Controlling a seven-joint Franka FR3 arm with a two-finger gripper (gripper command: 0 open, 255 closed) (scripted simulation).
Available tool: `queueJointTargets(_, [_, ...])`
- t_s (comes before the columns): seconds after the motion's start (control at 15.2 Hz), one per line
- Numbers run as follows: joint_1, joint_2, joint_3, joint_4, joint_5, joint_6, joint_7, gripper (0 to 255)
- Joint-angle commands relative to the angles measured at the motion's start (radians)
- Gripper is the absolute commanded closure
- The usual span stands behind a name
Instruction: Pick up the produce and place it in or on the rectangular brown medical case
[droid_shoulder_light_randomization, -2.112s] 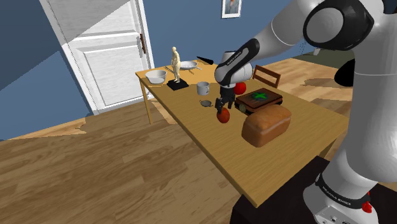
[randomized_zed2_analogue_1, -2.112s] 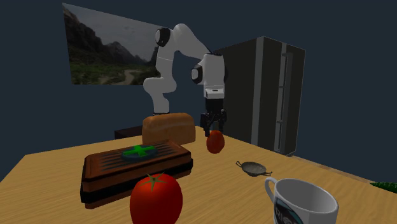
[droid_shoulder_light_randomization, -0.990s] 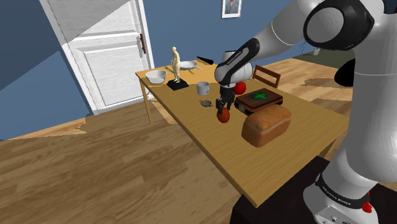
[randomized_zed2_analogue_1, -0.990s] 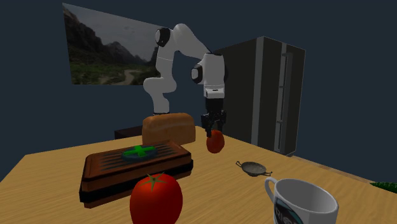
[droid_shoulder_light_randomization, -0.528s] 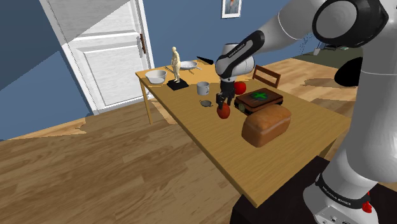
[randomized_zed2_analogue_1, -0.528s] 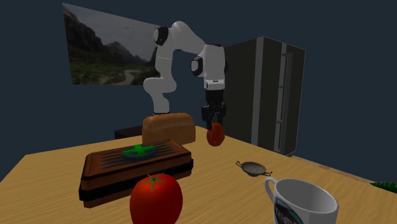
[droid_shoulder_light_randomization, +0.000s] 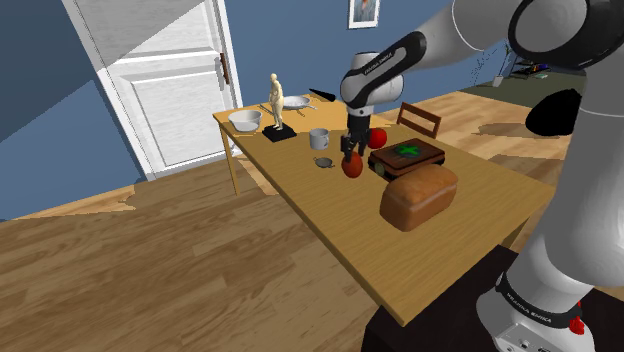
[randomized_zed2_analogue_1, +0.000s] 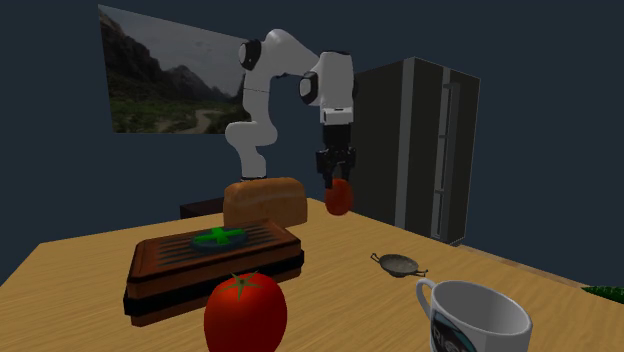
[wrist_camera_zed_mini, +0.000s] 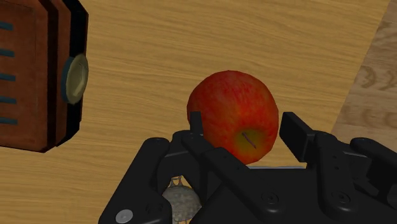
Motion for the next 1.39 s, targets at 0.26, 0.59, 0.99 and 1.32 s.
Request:
queueJointTargets(0.26, [0.003,-0.037,-0.003,0.036,-0.015,-0.072,0.013,255])
queueJointTargets(0.59, [0.004,-0.065,-0.005,0.07,-0.025,-0.133,0.022,255])
queueJointTargets(0.99, [0.006,-0.092,-0.007,0.119,-0.035,-0.208,0.031,255])
queueJointTargets(1.32, [-0.046,-0.09,-0.046,0.144,-0.032,-0.236,-0.059,255])
